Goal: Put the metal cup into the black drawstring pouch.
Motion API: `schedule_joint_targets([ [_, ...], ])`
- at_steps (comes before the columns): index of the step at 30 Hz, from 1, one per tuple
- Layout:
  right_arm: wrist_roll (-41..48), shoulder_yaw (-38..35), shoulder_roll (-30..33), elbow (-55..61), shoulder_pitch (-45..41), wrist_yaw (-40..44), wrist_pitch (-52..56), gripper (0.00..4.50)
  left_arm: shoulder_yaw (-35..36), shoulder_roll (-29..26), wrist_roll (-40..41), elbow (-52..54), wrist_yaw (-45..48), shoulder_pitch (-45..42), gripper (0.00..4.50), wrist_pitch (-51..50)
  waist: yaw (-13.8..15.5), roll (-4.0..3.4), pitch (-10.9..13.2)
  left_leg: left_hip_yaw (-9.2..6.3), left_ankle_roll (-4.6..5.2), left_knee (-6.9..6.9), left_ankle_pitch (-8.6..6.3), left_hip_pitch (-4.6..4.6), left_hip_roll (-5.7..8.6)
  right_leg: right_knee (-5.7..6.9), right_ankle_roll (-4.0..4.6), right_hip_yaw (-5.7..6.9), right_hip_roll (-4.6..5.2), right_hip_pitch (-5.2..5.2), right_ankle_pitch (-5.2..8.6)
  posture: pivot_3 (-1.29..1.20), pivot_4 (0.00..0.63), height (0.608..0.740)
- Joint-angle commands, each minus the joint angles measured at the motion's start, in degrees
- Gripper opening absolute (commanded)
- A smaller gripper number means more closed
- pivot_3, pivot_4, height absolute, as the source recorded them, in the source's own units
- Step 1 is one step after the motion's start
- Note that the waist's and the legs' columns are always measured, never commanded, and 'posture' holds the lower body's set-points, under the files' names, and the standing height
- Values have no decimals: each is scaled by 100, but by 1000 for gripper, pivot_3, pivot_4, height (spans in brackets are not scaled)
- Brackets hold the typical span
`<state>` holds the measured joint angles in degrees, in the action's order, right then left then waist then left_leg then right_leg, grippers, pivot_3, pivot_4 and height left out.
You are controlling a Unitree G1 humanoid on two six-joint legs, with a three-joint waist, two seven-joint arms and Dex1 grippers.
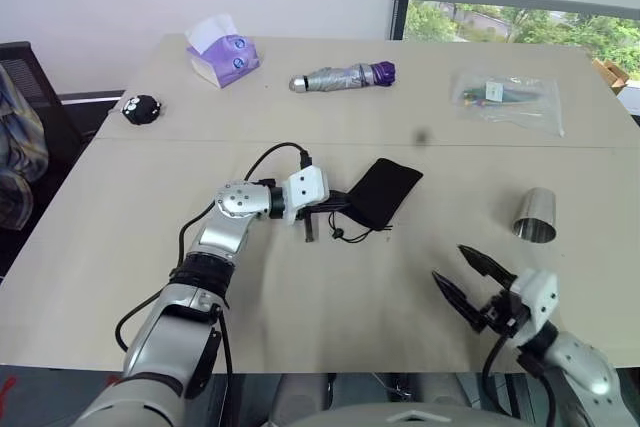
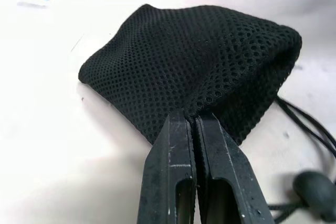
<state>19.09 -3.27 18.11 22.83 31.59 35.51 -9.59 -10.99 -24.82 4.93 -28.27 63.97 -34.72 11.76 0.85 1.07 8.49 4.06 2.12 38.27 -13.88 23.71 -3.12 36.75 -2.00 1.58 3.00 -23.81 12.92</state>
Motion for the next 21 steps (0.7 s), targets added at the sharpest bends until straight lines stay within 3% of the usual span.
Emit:
schedule_joint_targets([
  [1,-119,-687,-312,280,318,-828,-101,3275,267,274,300,472,-471,-201,82,-694,5,1,0,0,0,1,0,0,-1,0,-2,0,0,0,1,0,150,740],
  [7,-683,-1134,-671,163,-127,-2137,683,3275,214,678,144,730,-1227,-261,82,-1584,-26,1,-3,-2,0,3,0,-5,-1,3,-4,-11,0,0,2,0,150,740],
  [18,-447,-1609,-719,-467,-1477,-2794,1334,3275,205,1051,249,1485,-1955,-371,82,-2769,-6,1,-2,-1,0,1,0,2,5,2,15,-10,-4,0,-10,0,150,740],
  [21,-407,-1695,-714,-544,-1534,-2825,1375,1984,215,1093,285,1743,-2089,-390,0,-3114,-7,0,-2,-3,0,0,0,2,5,2,12,-9,-4,0,-11,0,150,740],
])
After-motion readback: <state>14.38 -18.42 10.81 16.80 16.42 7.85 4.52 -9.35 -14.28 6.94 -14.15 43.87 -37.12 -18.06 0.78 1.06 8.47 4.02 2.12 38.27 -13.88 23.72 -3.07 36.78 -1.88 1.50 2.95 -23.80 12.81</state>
